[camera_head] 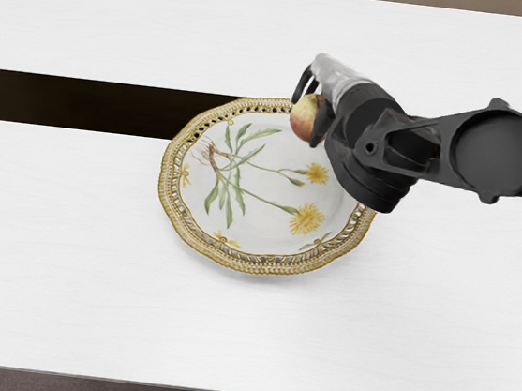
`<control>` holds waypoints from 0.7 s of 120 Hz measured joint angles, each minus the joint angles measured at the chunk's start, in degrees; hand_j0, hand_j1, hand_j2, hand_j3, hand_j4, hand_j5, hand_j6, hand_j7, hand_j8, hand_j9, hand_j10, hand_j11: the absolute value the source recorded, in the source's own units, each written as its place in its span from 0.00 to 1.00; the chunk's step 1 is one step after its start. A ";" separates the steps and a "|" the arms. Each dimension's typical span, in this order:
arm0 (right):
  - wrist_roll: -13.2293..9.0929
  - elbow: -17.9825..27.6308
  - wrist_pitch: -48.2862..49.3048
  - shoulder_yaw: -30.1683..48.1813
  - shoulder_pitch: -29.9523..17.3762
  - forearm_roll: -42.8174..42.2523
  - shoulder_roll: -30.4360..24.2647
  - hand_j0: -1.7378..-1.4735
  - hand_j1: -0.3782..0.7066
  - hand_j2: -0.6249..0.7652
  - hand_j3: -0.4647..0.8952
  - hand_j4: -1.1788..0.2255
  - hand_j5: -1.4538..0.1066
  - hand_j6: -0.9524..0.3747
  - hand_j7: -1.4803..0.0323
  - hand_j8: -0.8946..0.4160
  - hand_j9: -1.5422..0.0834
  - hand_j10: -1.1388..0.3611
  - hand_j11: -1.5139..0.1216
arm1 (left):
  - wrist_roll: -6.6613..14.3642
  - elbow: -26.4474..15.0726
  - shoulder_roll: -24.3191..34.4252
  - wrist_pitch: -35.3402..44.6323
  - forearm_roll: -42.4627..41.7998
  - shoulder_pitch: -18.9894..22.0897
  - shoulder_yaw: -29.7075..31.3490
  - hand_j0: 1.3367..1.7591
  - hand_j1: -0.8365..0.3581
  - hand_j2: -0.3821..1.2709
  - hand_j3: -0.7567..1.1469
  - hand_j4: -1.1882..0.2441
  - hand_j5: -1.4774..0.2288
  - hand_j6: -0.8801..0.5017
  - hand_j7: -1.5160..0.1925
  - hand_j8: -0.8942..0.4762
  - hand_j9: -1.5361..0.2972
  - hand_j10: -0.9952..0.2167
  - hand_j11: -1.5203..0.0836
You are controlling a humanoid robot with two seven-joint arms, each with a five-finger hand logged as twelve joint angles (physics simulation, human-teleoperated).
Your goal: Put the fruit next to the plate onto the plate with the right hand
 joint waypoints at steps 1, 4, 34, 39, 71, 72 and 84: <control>0.00 -0.19 0.00 0.08 -0.07 0.00 0.36 0.30 0.51 0.65 0.34 0.37 0.25 0.44 0.35 0.47 0.33 0.48 0.29 | 0.00 0.00 0.00 0.00 0.00 0.00 0.00 0.76 0.97 0.23 0.40 0.82 0.85 0.62 0.87 0.64 0.82 0.81 0.93; 0.01 -0.80 0.00 0.29 -0.30 0.03 1.40 0.30 0.52 0.66 0.34 0.37 0.24 0.44 0.35 0.47 0.33 0.48 0.29 | 0.00 0.00 0.00 0.00 0.01 0.00 0.00 0.76 0.97 0.23 0.40 0.82 0.85 0.62 0.87 0.64 0.82 0.81 0.93; -0.04 -8.36 -0.01 1.29 -3.56 0.27 10.12 0.30 0.52 0.67 0.34 0.37 0.23 0.43 0.34 0.47 0.30 0.49 0.28 | 0.00 -0.01 0.00 0.00 0.00 0.00 0.00 0.76 0.97 0.23 0.40 0.82 0.85 0.62 0.87 0.64 0.82 0.81 0.93; -0.05 -9.77 -0.04 1.33 -4.40 0.14 10.81 0.30 0.52 0.66 0.34 0.37 0.23 0.43 0.34 0.47 0.30 0.48 0.28 | 0.00 0.00 0.00 0.00 0.01 0.00 0.00 0.76 0.97 0.23 0.40 0.82 0.85 0.62 0.87 0.64 0.82 0.81 0.93; -0.11 -13.10 -0.26 1.39 -7.21 -0.64 12.09 0.31 0.38 0.59 0.34 0.47 0.40 0.48 0.49 0.50 0.45 0.53 0.44 | 0.00 0.00 0.00 0.00 0.01 0.00 0.00 0.76 0.97 0.23 0.40 0.82 0.85 0.62 0.87 0.64 0.82 0.81 0.93; -0.12 -13.12 -0.28 1.39 -7.22 -0.65 12.10 0.31 0.37 0.58 0.34 0.48 0.42 0.49 0.51 0.50 0.47 0.54 0.46 | 0.00 -0.01 0.00 0.00 0.01 0.00 0.00 0.76 0.97 0.23 0.40 0.82 0.85 0.62 0.87 0.64 0.82 0.81 0.93; -0.12 -13.16 -0.38 1.39 -7.20 -0.66 12.16 0.31 0.24 0.53 0.34 0.62 0.62 0.58 0.69 0.57 0.65 0.63 0.64 | 0.00 -0.01 0.00 0.00 0.00 0.00 0.00 0.76 0.97 0.23 0.40 0.82 0.85 0.62 0.87 0.64 0.82 0.81 0.93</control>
